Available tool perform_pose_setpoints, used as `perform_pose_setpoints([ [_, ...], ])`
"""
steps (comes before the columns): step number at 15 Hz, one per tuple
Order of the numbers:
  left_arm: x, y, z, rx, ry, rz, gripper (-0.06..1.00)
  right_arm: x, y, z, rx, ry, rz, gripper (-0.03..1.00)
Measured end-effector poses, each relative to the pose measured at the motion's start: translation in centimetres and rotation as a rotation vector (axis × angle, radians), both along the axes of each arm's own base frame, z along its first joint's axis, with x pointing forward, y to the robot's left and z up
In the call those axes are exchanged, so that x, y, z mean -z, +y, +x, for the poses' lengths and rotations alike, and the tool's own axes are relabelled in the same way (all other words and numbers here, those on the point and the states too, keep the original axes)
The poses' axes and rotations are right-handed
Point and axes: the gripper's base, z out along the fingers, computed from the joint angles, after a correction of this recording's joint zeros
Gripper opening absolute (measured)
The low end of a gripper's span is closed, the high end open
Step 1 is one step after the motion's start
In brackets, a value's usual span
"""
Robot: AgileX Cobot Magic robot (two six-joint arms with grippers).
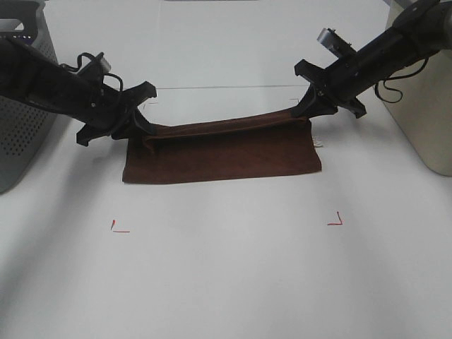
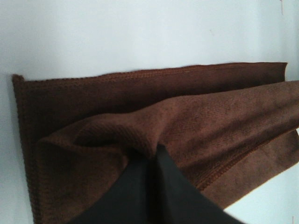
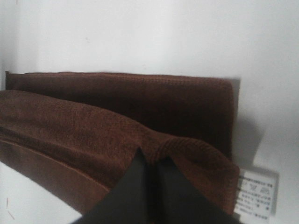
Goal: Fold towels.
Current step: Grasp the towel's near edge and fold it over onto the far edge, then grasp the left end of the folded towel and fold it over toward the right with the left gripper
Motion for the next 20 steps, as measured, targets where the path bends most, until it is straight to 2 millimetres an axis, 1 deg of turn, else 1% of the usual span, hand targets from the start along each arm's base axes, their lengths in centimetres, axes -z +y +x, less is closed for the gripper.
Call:
perform_pose_setpoints([
  [2,1.3,-0.2,0.5,0.0,0.015,0.002,0.01,1.5,-0.1,0.2,0.011,0.014,-0.011,0.01],
  [3,1.9,-0.2,0.5,-0.002,0.025,0.004,0.04,2.2,-0.1,0.2,0.012,0.024,-0.016,0.04],
  [4,2.1,-0.1,0.5,-0.001,0.025,0.015,0.11,2.8,-0.3,0.2,0.014,0.024,-0.033,0.12],
  [5,2.2,0.1,0.6,-0.006,0.02,0.025,0.21,3.2,-0.5,0.3,0.019,0.022,-0.045,0.25],
  [7,2.1,0.3,0.6,-0.01,0.019,0.023,0.46,2.9,-0.3,0.4,0.025,0.022,-0.024,0.58],
  [8,2.0,0.2,0.7,-0.006,0.02,0.015,0.57,2.6,-0.2,0.4,0.024,0.026,-0.005,0.72],
  [9,1.7,0.1,0.7,0.0,0.021,0.004,0.65,2.4,-0.1,0.4,0.024,0.029,0.009,0.8],
  [10,1.4,0.1,0.7,0.006,0.016,0.004,0.68,2.0,-0.1,0.3,0.017,0.028,0.007,0.84],
  [13,-0.1,0.3,0.5,0.056,-0.027,0.054,0.7,0.9,-0.5,-0.1,-0.024,0.025,-0.05,0.87],
  [15,-1.4,0.5,0.4,0.067,-0.037,0.076,0.7,-1.0,-0.8,-0.4,-0.014,0.031,-0.07,0.87],
  [16,-1.6,0.6,0.3,0.066,-0.028,0.089,0.71,-1.7,-0.9,-0.6,-0.017,0.034,-0.068,0.87],
  [17,-1.6,0.8,0.2,0.056,-0.001,0.092,0.71,-2.1,-0.9,-0.8,-0.024,0.044,-0.071,0.87],
  [20,-0.7,0.9,-0.3,0.045,0.089,0.101,0.71,-2.2,-1.4,-1.3,-0.035,0.102,-0.136,0.87],
])
